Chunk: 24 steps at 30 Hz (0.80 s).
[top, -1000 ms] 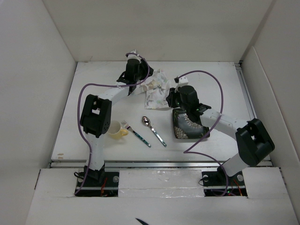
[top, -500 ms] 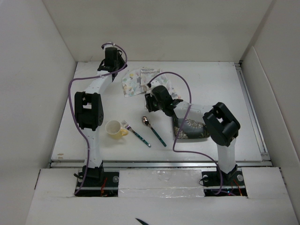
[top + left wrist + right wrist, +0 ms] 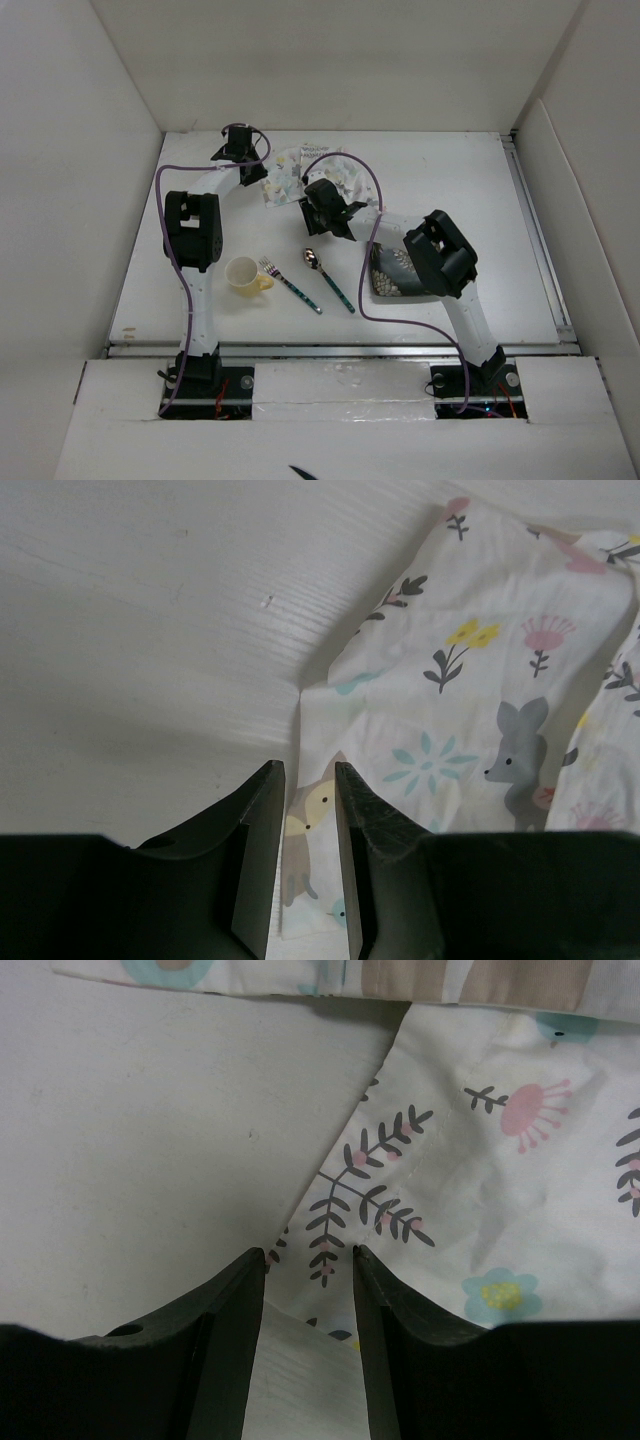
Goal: Set the dinner table for one person
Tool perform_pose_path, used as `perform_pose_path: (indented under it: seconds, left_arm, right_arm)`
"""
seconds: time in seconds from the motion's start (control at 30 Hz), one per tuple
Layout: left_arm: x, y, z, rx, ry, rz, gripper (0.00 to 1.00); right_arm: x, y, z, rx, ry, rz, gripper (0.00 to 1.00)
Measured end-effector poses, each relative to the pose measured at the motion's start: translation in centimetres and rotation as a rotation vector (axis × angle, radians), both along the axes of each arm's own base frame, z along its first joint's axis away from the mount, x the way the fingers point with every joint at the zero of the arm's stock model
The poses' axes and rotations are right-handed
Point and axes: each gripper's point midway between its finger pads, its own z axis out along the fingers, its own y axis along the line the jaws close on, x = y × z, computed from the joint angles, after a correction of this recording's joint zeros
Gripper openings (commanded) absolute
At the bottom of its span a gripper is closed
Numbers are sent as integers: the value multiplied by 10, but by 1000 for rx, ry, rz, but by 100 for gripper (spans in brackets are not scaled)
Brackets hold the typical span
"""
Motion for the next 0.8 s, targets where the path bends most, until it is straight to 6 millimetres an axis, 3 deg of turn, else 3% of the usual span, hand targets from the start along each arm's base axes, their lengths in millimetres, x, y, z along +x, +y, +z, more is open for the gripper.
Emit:
perform_pose_path:
  seconds: [0.17,0.27,0.47,0.6,0.63,0.8]
  left_arm:
    - [-18,2,-24,49,64,-15,23]
    - [-21,2,-24,78,68,-23,25]
    - [-28,-5,-26,127,76,-46,29]
    - [-51,-13,-26,144,102,-72,32]
    - [-57,-14,-26,151,110,-77,32]
    - [-73,-19,-28,174,141,-97,33]
  right_arm:
    - [1,0,-1,-30,7,-16,39]
    - [-1,-1,-2,-46,9,-22,44]
    - [-4,-3,-3,-64,-5,-36,46]
    - [-6,-5,-3,-68,-5,-37,41]
    - [-6,-5,-3,-68,-5,-37,36]
    - [-8,-6,-3,-62,-8,-39,34]
